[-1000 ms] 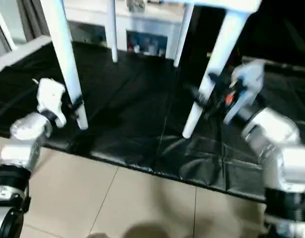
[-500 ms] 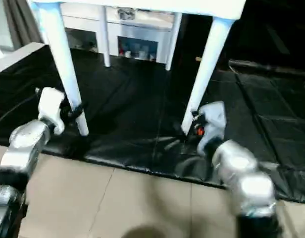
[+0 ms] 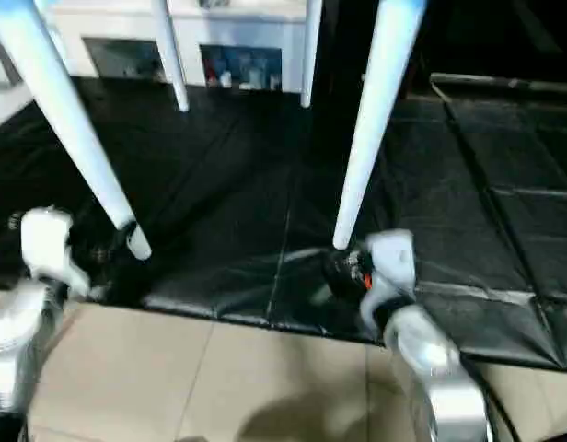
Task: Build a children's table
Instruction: Flip table
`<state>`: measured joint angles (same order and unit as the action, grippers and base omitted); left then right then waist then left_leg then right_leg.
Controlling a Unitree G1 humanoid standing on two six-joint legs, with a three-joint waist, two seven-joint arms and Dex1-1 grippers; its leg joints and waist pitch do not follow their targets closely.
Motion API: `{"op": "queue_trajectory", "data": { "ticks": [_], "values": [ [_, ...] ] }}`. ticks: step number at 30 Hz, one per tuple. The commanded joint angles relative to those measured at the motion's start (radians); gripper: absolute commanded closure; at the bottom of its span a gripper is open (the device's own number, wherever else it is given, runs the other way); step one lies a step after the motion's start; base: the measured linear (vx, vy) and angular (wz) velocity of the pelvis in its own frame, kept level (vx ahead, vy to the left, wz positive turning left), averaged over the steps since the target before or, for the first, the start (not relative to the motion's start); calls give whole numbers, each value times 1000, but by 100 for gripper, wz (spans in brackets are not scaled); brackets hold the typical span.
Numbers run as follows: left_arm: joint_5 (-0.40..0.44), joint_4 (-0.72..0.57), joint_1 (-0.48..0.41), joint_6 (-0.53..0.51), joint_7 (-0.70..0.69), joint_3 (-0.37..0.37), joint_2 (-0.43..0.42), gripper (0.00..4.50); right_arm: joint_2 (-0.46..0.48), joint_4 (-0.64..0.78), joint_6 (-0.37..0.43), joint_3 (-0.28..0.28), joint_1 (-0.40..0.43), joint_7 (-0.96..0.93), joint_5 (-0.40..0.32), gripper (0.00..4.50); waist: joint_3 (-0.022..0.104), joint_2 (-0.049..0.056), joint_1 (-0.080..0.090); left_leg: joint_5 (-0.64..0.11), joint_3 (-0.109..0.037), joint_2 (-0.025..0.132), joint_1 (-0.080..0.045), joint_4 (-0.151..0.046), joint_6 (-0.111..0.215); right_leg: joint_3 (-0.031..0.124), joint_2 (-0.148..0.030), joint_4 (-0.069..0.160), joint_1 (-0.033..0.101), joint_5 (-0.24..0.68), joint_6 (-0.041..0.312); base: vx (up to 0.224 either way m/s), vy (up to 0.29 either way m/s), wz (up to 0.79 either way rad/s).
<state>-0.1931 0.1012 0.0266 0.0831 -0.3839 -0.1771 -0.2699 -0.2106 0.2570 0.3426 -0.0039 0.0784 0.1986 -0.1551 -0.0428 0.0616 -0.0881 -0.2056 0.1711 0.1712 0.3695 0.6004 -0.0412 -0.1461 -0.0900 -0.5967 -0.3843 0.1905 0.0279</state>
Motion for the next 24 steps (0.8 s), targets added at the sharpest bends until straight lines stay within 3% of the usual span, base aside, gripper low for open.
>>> {"op": "queue_trajectory", "data": {
  "ticks": [1,3,5,7,9,11,12,14,15,17,18,19,20,24],
  "values": [
    [-11,-105,-48,-37,32,0,15,124,15,28,-24,-33,31,-16,-7,0,41,5,3,-317,-33,75,-10,-84,23,75,-83,95,43,354,82,0,0,0],
    [-23,-131,-69,-55,33,6,20,124,18,29,-25,-38,42,-22,-6,0,39,6,4,-366,-35,70,-18,-87,3,76,-80,105,38,419,56,0,0,0],
    [-43,-158,-110,-102,45,22,28,124,47,47,11,-54,70,-30,-50,0,37,-8,7,-378,-37,67,-16,-90,-1,78,-81,108,38,437,41,0,0,0],
    [-34,-154,-120,-106,51,31,28,124,56,52,11,-55,75,-36,-54,0,29,-3,8,-402,-37,64,-18,-91,-1,74,-81,117,32,506,16,0,0,0],
    [7,-136,-133,-114,65,49,39,124,59,39,14,-39,77,-54,-28,0,27,-18,12,-418,-40,61,-23,-91,-11,73,-82,126,31,567,-14,0,0,0],
    [29,-134,-140,-137,63,65,41,124,69,18,-1,-37,71,-56,-27,0,23,-19,15,-443,-41,59,-32,-91,-24,69,-83,136,26,621,-40,0,0,0],
    [29,-134,-140,-137,63,65,41,124,69,18,-1,-37,71,-56,-27,0,23,-16,16,-450,-43,59,-32,-91,-27,69,-85,136,26,624,-39,0,0,0],
    [37,-158,-151,-172,58,80,42,124,80,-10,-4,-45,60,-39,-50,0,23,-27,20,-460,-49,63,-29,-95,-30,69,-88,134,30,609,-35,0,0,0],
    [31,-160,-152,-178,57,80,43,124,79,-13,-7,-45,59,-37,-49,0,23,-25,22,-463,-49,63,-29,-96,-31,69,-88,135,30,601,-32,0,0,0],
    [33,-156,-158,-173,59,85,35,124,66,-31,-15,-34,52,-30,-25,0,26,-44,27,-438,-50,68,-22,-101,-28,73,-89,127,37,543,-19,0,0,0],
    [37,-147,-159,-166,63,88,31,124,60,-40,-22,-30,49,-29,-13,0,27,-39,26,-432,-50,68,-21,-101,-28,75,-89,124,37,528,-14,0,0,0],
    [40,-145,-160,-163,68,91,30,124,59,-45,-23,-29,47,-31,-11,0,27,-46,29,-428,-48,69,-22,-103,-29,78,-87,124,35,508,-9,0,0,0],
    [42,-144,-160,-161,71,93,31,124,58,-49,-22,-29,45,-34,-12,0,29,-42,27,-422,-48,69,-23,-103,-31,80,-88,120,36,488,-1,0,0,0],
    [44,-165,-164,-176,72,101,39,124,52,-56,-11,-25,43,-45,2,0,33,-50,26,-384,-45,73,-19,-105,-31,87,-86,107,39,398,28,0,0,0]
  ]
}}
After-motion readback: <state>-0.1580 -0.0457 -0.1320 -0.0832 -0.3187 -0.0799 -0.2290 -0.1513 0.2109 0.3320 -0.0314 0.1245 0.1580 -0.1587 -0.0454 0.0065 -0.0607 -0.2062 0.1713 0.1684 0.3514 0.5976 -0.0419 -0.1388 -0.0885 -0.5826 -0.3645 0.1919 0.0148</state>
